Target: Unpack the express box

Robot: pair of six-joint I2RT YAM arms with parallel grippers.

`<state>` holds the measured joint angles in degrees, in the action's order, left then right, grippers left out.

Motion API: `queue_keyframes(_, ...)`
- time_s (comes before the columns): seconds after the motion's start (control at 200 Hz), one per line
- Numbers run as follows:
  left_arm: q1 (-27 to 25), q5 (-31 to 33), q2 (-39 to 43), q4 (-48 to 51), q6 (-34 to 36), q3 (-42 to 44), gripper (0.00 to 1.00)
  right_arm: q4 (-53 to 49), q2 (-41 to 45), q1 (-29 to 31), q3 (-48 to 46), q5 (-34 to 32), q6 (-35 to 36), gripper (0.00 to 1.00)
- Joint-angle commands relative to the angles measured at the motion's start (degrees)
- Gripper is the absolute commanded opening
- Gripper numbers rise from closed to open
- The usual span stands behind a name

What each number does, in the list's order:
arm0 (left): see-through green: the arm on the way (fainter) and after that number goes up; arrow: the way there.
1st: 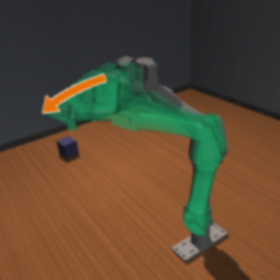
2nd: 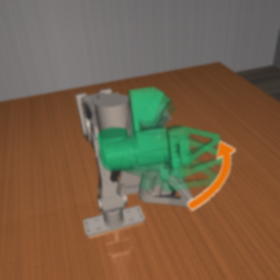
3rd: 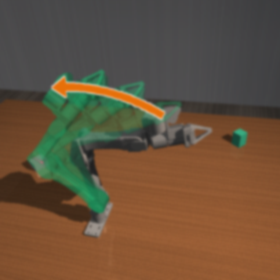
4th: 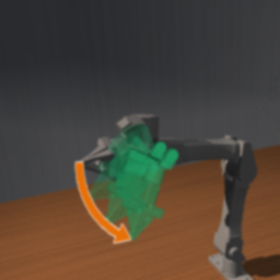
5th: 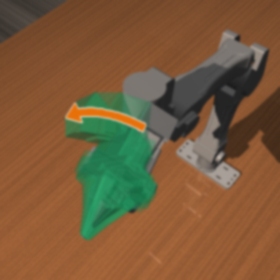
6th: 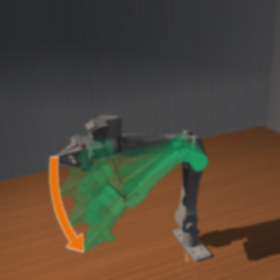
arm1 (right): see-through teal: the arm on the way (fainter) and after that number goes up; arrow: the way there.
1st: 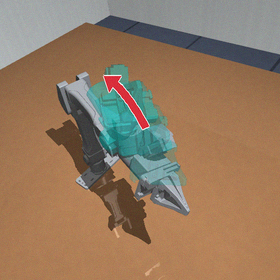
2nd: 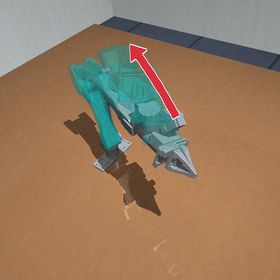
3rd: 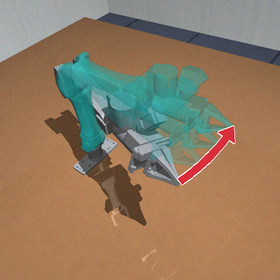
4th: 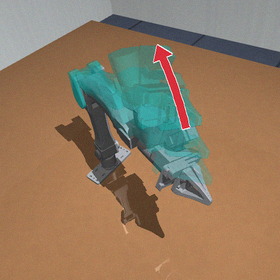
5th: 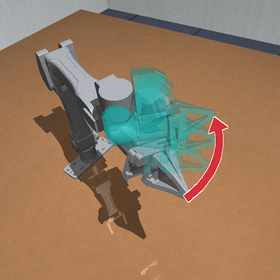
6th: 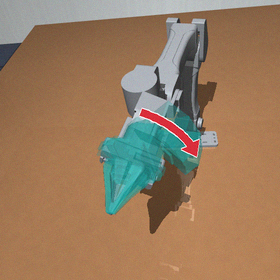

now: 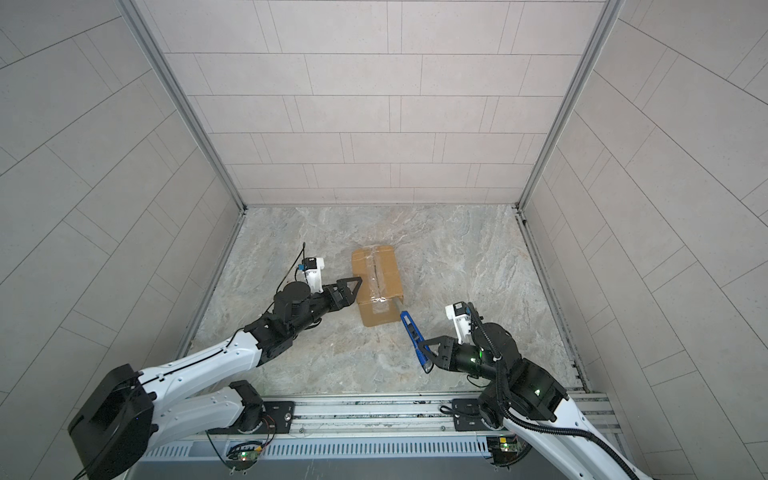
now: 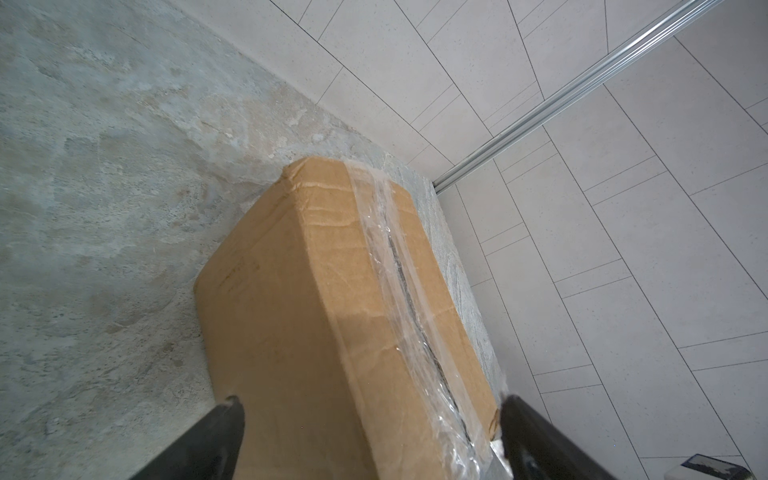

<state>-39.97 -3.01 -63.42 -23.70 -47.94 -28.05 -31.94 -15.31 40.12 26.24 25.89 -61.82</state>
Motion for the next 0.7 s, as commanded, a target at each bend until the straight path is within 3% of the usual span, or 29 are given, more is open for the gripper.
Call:
queue_keyframes(0.0, 0.33, -0.43, -0.21, -1.69, 0.51, -0.34, 0.98, 1.1, 0.7, 0.15, 0.99, -1.27, -0.82, 0.0)
queue_keyframes(0.691, 0.39, -1.11, -1.79, -2.93, 0.13, -0.77, 0.98, 2.15, 0.69, 0.58, 0.35, -1.52, -2.05, 0.0)
